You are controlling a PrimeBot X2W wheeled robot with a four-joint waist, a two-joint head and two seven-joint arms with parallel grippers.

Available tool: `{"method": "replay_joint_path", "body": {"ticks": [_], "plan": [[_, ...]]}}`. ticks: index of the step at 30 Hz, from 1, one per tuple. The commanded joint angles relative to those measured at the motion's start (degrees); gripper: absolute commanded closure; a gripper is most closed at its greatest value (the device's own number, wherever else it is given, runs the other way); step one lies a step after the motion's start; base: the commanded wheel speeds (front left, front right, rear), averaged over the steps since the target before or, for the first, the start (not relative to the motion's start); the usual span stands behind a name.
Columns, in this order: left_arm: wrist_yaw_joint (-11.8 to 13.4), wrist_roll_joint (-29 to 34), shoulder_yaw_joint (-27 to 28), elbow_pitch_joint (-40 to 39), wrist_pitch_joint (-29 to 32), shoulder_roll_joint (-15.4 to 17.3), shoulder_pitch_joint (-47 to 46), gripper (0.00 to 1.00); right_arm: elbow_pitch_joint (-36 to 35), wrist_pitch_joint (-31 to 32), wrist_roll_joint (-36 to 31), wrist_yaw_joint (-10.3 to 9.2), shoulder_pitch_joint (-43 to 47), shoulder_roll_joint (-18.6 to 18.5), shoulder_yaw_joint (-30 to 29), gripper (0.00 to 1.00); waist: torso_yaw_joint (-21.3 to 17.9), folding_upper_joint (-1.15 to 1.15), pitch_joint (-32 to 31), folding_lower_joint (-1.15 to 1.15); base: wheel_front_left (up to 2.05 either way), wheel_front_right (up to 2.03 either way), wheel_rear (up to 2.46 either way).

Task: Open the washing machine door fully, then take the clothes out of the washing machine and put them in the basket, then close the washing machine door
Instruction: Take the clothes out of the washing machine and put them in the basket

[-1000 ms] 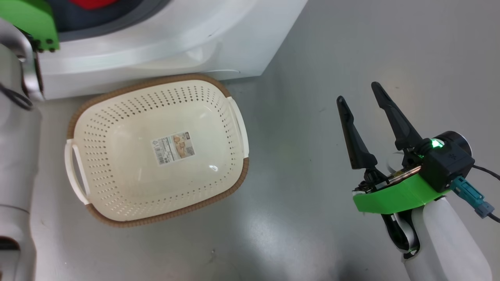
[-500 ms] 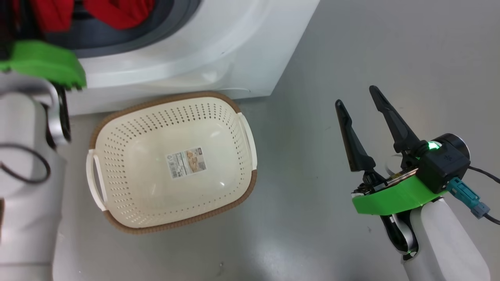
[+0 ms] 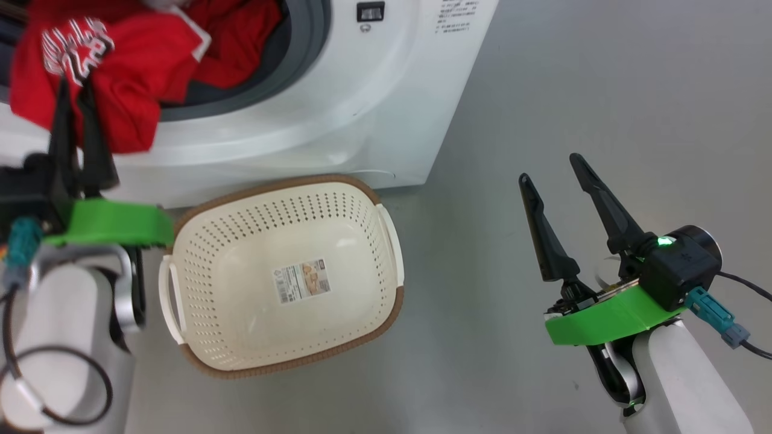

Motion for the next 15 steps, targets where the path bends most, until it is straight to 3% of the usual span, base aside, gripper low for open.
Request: {"method": "replay_joint_path", "body": {"ticks": [1,15], "plan": [[0.5,0.57,1.97,-3.24,-0.44,1.83,2.09,1.0,-1.13,-0.37,-0.23,0.35,0.79,0.29,1.2,0.0,0.36,0.0,-1.36,0.0,0.0,0.0,0.0],[2.34,1.05,0.91,-14.69,-0.4,0.45,15.3,1.0,-0.41,-0.37,1.25,0.35,2.61,0.32,1.4,0.0,1.15,0.0,-7.29,0.0,0.0,0.0,0.0]]}}
